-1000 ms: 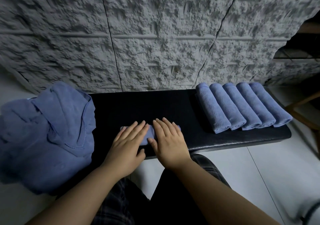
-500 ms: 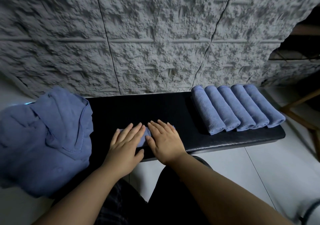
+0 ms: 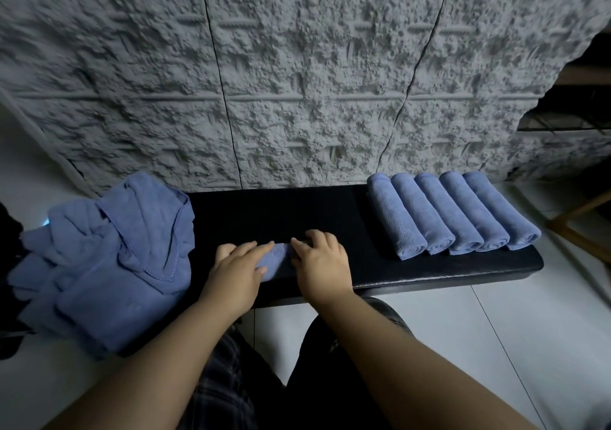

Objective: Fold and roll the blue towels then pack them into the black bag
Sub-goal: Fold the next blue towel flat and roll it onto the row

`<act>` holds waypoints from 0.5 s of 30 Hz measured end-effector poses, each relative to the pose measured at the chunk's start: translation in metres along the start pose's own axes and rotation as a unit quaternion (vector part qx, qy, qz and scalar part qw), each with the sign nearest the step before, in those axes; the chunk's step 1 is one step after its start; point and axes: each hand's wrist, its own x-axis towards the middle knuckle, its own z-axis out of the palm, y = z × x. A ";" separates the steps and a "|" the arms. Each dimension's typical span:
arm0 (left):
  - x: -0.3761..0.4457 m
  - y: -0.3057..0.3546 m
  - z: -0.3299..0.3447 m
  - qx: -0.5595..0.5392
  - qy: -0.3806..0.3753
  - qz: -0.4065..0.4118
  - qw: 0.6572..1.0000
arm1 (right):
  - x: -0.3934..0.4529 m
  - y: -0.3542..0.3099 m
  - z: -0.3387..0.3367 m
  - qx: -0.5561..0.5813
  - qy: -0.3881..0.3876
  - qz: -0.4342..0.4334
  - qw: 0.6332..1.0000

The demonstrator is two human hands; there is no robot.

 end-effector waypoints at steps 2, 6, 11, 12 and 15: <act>0.002 0.002 -0.002 -0.001 -0.023 -0.018 1.000 | -0.007 -0.001 -0.002 0.038 0.088 0.052 0.994; 0.005 0.004 -0.003 -0.003 -0.056 -0.053 0.997 | -0.018 0.002 -0.010 0.306 -0.047 0.162 0.937; -0.005 0.017 0.001 -0.071 -0.049 -0.094 0.992 | -0.019 -0.006 -0.007 0.494 -0.112 0.268 0.820; -0.006 0.017 0.003 -0.086 -0.055 -0.100 0.990 | -0.018 -0.005 -0.005 0.517 -0.110 0.297 0.795; -0.009 0.020 0.001 -0.227 -0.087 -0.138 0.960 | -0.015 -0.006 -0.006 0.561 -0.160 0.346 0.735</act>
